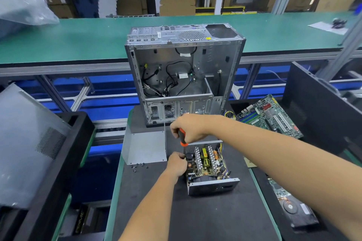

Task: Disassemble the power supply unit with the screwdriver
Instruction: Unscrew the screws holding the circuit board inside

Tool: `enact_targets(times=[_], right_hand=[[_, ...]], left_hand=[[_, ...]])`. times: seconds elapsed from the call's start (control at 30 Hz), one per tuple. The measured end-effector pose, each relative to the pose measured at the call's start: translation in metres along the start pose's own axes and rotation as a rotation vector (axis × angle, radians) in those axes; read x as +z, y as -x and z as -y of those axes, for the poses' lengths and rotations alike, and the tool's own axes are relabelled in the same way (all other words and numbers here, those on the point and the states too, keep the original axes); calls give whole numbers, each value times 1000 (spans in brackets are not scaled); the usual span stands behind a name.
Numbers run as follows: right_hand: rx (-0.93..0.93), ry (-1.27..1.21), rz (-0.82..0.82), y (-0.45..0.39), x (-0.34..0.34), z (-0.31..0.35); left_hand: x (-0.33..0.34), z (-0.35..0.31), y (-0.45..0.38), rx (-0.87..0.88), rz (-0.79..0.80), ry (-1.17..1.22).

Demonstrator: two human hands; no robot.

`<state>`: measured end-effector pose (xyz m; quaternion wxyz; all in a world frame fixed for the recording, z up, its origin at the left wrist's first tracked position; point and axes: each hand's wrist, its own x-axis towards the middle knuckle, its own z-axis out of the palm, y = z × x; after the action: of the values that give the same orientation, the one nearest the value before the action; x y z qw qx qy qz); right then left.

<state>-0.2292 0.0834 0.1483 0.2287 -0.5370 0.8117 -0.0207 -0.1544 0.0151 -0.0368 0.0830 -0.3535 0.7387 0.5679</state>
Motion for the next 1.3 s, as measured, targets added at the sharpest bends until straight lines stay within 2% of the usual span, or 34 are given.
enact_targets(times=[0.17, 0.33, 0.63, 1.1, 1.3], right_hand=[[106, 187, -78, -5, 8, 0], [77, 122, -114, -1, 10, -2], [138, 8, -181, 4, 8, -11], [176, -140, -264, 7, 0, -16], [172, -157, -261, 9, 3, -16]], left_hand=[[0, 0, 1, -9, 9, 3], [-3, 2, 4, 18, 26, 24], [-9, 10, 6, 88, 25, 113], [-11, 24, 8, 221, -8, 89], [-4, 32, 14, 232, -114, 93]])
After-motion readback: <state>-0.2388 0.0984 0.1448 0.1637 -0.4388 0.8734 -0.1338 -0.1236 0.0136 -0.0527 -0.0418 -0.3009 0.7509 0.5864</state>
